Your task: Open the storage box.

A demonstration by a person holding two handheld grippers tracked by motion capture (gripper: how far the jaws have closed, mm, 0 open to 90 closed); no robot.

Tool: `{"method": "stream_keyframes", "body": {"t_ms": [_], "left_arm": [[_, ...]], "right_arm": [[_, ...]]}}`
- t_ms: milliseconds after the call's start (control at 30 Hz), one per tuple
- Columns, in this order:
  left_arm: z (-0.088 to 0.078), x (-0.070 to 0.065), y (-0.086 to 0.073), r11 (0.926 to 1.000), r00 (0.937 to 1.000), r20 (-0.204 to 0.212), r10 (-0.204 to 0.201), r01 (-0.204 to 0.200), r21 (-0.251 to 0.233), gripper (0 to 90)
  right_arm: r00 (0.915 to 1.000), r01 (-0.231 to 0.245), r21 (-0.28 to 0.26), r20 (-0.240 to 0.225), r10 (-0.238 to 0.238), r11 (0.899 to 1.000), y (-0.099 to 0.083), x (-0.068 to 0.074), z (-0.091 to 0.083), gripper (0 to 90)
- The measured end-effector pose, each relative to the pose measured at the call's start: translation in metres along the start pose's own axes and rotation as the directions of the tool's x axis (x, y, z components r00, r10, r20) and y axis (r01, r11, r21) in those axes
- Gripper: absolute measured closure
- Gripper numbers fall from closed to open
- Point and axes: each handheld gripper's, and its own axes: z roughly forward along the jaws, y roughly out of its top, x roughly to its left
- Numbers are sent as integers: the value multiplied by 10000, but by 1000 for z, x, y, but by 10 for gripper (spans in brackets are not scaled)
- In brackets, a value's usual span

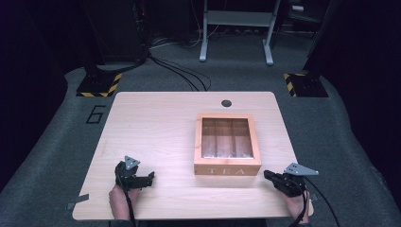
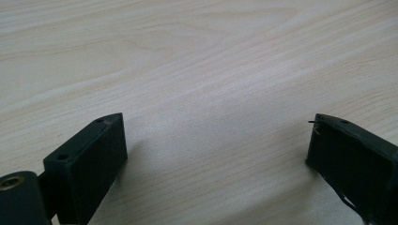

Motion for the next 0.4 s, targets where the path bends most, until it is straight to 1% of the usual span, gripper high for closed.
{"method": "stream_keyframes", "body": {"t_ms": [33, 100, 133, 167, 200, 233, 267, 300, 333, 400], "left_arm": [[0, 0, 0, 10000, 10000, 1, 0, 0, 3, 49], [0, 0, 0, 10000, 10000, -4, 4, -4, 2, 49], [0, 0, 0, 10000, 10000, -1, 20, -20, 14, 49], [0, 0, 0, 10000, 10000, 0, 10, -10, 14, 49], [0, 0, 0, 10000, 10000, -18, 5, -5, 8, 49], [0, 0, 0, 10000, 10000, 3, 16, -16, 20, 49], [0, 0, 0, 10000, 10000, 1, 13, -13, 17, 49], [0, 0, 0, 10000, 10000, -1, 16, -16, 19, 48], [0, 0, 0, 10000, 10000, -5, 13, -13, 18, 49], [0, 0, 0, 10000, 10000, -8, 12, -12, 17, 48]], "right_arm": [[9999, 100, 15, 80, -100, 9999, 0, 0, 0, 822], [9997, 102, 189, 208, -105, 9998, -1, -1, 1, 765], [9997, 5, 307, 242, -13, 9995, -2, -2, 2, 687], [9995, 2, 541, 307, -19, 9985, -3, -2, 5, 595], [9991, 25, 925, 414, -64, 9957, -3, 0, 9, 527], [9982, 96, 1124, 580, -162, 9936, -2, 1, 11, 488], [9972, 204, 1284, 685, -294, 9915, -1, 2, 13, 464], [9969, 266, 1277, 705, -358, 9915, -1, 3, 14, 439], [9981, 164, 1301, 571, -240, 9914, -1, 2, 14, 410], [9988, -152, 1231, 491, 92, 9923, -1, -2, 13, 375]]}}
